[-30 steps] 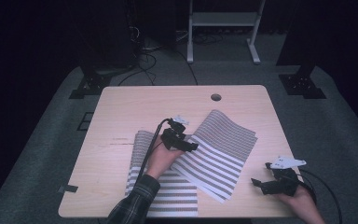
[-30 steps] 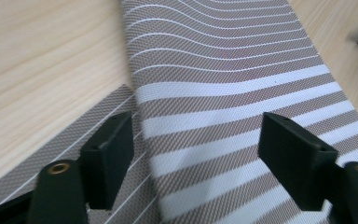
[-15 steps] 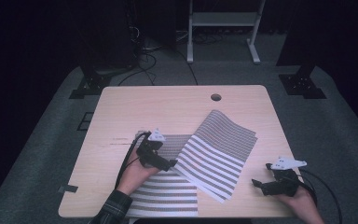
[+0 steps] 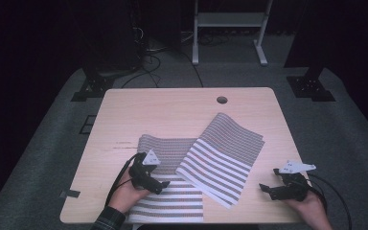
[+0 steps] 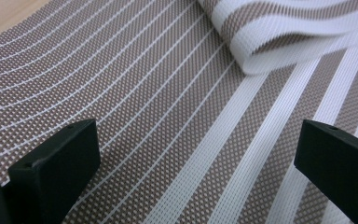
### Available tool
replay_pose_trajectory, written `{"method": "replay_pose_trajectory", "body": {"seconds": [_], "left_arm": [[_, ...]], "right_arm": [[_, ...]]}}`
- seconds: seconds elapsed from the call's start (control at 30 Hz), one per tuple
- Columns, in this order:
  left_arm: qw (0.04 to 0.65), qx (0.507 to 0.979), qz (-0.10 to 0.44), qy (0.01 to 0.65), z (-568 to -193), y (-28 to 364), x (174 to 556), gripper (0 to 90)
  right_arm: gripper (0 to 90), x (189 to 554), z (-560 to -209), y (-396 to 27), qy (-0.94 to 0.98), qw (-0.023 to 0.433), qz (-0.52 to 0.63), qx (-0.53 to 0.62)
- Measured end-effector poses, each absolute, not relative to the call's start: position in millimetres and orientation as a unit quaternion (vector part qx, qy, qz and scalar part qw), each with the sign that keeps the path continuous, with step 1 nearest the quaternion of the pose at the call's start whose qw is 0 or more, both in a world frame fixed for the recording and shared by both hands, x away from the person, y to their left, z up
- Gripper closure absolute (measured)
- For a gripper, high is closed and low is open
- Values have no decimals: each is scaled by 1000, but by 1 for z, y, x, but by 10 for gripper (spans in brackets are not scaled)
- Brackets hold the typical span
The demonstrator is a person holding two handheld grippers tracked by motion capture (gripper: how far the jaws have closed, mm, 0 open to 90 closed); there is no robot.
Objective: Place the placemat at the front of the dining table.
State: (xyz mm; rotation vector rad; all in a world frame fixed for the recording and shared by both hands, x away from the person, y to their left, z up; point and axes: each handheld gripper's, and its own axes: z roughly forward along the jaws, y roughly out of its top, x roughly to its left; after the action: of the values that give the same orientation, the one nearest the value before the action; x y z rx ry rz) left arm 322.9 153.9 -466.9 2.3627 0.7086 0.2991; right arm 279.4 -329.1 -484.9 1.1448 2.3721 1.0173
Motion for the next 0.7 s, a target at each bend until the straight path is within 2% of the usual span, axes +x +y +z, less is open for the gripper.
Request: {"method": "replay_pose_trajectory", "body": {"seconds": [0.23,0.4,0.7], "left_arm": [[326,898,120,269,-475,155,321,0],[332,896,116,272,-476,156,321,0],[341,893,114,272,-477,158,321,0]], "right_arm": [[150,270,-470,-312,826,157,381,383],[207,261,-463,-277,837,138,397,351],[219,253,-466,-225,865,108,384,304]]}}
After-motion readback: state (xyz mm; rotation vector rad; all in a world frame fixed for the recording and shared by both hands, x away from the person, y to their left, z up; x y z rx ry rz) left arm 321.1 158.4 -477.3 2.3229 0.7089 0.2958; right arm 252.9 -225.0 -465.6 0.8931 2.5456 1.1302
